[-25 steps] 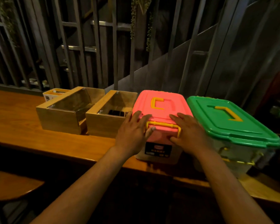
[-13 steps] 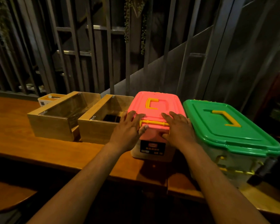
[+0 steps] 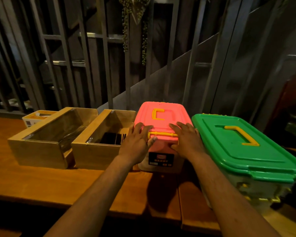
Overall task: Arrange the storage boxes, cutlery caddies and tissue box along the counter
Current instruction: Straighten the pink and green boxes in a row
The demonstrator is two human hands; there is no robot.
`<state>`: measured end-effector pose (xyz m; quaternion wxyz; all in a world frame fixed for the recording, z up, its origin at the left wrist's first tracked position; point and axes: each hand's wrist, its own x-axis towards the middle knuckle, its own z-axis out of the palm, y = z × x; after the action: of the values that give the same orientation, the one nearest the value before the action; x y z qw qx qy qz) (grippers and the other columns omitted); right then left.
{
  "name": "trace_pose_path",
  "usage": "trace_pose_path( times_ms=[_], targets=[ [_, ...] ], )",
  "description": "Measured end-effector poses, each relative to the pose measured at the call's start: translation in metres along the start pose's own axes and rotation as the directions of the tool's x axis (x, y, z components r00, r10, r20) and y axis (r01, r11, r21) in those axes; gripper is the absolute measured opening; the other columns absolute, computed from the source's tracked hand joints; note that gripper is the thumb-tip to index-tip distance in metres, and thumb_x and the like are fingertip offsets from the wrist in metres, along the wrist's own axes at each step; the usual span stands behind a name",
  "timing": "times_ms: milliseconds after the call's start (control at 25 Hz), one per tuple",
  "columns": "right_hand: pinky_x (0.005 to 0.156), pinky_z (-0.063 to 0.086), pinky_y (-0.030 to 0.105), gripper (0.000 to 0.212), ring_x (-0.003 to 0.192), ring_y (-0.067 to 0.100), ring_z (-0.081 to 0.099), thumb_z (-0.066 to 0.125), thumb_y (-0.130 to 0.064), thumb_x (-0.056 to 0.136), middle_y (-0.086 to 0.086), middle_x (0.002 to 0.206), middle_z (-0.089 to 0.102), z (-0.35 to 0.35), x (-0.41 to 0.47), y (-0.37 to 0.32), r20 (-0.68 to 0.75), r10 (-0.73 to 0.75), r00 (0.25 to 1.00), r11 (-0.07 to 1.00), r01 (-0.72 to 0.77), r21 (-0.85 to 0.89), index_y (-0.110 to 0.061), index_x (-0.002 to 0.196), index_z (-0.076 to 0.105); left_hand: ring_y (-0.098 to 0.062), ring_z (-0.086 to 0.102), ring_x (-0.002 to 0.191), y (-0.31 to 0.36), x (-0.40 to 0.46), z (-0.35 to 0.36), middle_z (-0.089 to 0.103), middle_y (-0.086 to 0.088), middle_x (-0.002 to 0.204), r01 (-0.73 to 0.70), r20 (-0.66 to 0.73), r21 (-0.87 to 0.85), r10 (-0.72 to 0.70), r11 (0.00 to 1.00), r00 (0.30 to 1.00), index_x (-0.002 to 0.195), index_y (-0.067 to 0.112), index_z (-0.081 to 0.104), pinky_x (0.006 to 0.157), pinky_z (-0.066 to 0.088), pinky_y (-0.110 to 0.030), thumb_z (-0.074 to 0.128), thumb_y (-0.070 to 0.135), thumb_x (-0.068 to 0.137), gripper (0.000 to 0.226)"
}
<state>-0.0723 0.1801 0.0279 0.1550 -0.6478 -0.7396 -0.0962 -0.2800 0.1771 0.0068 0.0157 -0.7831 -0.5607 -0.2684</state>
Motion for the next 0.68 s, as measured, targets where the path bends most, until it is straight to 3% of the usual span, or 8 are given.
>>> trace_pose_path(
  times_ms=[320,520,600,680],
  targets=[
    [0.117,0.019,0.052,0.088,0.144,0.031,0.021,0.072,-0.045,0.077,0.000,0.158,0.026,0.004,0.011,0.002,-0.009,0.015,1.000,1.000,-0.015,0.003,-0.039,0.149,0.022,-0.031,0.020,0.141,-0.006,0.012,0.003,0.029,-0.004,0.150,-0.012,-0.008,-0.011,0.012,1.000,1.000,0.143,0.033,0.030,0.103,0.041,-0.051,0.030,0.059,0.096,0.054],
    [0.115,0.025,0.051,0.100,0.144,0.032,0.021,0.072,-0.056,0.073,0.005,0.160,0.021,-0.011,0.008,-0.001,0.164,0.013,0.986,0.997,0.000,-0.077,-0.034,0.152,0.014,-0.034,0.010,0.148,0.008,0.000,-0.005,0.018,-0.009,0.160,0.002,0.017,0.122,-0.004,0.993,1.000,0.152,0.027,0.018,0.117,0.019,-0.049,0.030,0.051,0.100,0.058],
    [0.113,0.030,0.047,0.098,0.142,0.031,0.029,0.072,-0.055,0.073,0.008,0.157,0.028,-0.030,-0.001,0.001,0.172,0.027,0.985,0.998,-0.015,-0.068,-0.030,0.151,0.019,-0.035,0.010,0.148,0.017,-0.010,-0.008,0.017,-0.011,0.161,0.005,0.012,0.107,-0.006,0.994,1.000,0.152,0.028,0.018,0.118,0.014,-0.049,0.033,0.048,0.100,0.058],
    [0.109,0.036,0.046,0.080,0.133,0.030,0.041,0.069,-0.053,0.075,0.007,0.148,0.043,-0.051,-0.020,0.007,0.087,0.031,0.996,0.999,-0.030,-0.011,-0.030,0.145,0.037,-0.034,0.018,0.146,0.031,-0.025,-0.010,0.026,-0.010,0.158,-0.036,-0.017,0.087,0.038,0.996,0.999,0.149,0.030,0.029,0.117,0.017,-0.049,0.040,0.045,0.098,0.055]
  ],
)
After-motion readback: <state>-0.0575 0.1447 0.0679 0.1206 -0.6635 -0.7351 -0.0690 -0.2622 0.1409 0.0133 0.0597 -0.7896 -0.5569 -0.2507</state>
